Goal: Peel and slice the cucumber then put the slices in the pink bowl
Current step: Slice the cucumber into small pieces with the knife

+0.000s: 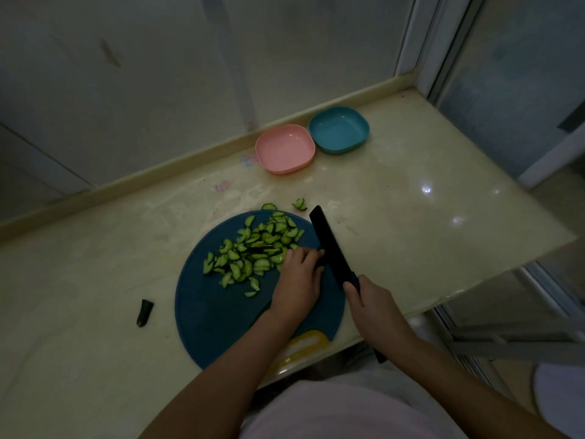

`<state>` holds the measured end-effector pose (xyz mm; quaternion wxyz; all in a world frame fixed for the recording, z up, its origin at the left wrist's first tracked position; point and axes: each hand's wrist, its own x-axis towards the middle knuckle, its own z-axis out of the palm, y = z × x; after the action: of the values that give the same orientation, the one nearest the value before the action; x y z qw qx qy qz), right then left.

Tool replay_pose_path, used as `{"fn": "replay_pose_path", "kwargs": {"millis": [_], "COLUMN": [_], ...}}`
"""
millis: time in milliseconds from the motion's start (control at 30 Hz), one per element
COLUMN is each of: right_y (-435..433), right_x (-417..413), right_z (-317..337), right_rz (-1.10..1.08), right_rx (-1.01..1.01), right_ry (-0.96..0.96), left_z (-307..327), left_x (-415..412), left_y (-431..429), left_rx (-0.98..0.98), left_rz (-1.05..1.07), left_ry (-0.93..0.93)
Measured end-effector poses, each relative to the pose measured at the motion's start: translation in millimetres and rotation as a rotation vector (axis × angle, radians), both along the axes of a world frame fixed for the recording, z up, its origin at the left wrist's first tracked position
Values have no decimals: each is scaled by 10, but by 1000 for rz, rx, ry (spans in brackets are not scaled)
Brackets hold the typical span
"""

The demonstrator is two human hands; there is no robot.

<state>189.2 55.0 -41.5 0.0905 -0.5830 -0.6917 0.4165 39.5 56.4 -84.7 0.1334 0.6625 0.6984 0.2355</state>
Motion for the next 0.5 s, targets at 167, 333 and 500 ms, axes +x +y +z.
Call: {"fn": "replay_pose_path", "kwargs": {"millis": [167, 333, 500], "right_y": [37, 61, 54], "right_x": [-81, -64, -18], "right_z": [-56, -45, 7], "right_rz": [31, 50, 31], "right_rx": [13, 64, 26], "right_ry": [-47, -105, -46], "left_z": [2, 19, 25], "left_x": [0, 8, 11], "left_y": [-1, -7, -1], "left_rx": [-6, -12, -12], "left_rz": [8, 12, 26], "left_ry": [1, -10, -3]}}
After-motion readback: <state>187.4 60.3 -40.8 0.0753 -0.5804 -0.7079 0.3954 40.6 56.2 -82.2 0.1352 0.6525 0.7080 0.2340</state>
